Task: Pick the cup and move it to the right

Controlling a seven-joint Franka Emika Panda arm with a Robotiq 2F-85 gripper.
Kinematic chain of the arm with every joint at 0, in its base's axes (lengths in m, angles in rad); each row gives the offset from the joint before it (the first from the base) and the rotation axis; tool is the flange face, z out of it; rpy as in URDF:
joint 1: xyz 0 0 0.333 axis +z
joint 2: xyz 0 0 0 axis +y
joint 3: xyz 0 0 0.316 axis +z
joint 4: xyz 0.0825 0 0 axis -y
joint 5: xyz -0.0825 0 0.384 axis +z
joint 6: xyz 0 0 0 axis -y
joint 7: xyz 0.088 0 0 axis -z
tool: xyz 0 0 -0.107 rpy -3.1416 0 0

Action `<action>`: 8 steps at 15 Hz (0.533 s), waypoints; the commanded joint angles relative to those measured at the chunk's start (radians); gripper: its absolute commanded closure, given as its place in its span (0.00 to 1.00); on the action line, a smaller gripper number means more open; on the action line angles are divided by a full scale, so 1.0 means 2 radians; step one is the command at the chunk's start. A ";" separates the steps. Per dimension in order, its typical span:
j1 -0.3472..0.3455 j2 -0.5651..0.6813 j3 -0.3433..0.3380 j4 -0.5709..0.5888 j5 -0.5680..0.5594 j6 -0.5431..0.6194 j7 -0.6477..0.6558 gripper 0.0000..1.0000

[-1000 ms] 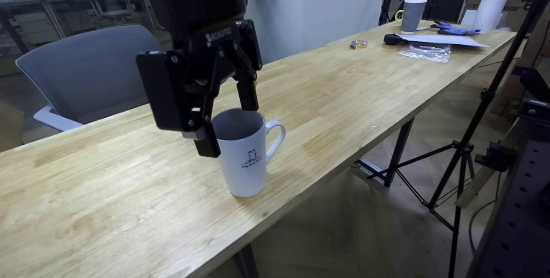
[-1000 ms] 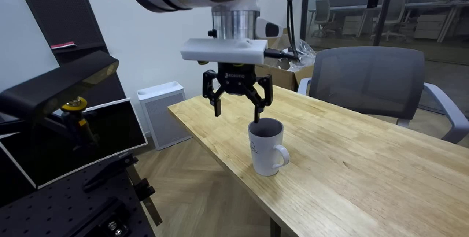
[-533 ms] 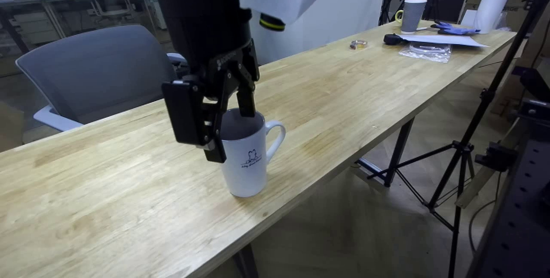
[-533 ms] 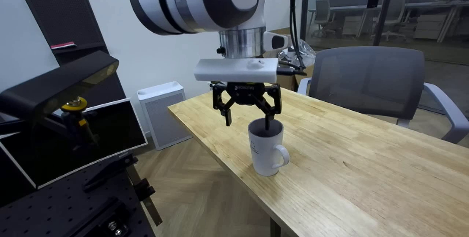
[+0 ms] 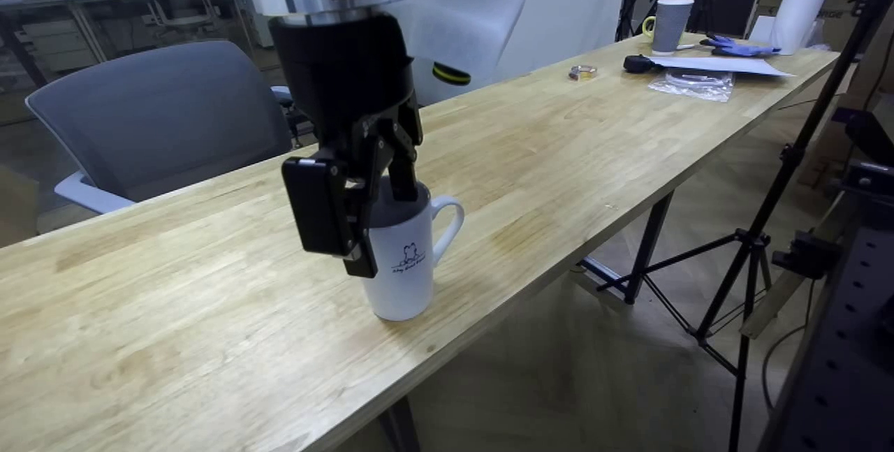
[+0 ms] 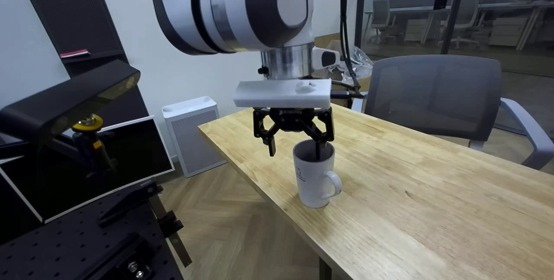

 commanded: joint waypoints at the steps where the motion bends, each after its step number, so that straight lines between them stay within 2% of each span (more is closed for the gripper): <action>1: 0.010 0.009 -0.007 0.010 -0.020 0.000 0.028 0.00; 8: 0.015 0.020 -0.008 0.012 -0.026 0.005 0.033 0.00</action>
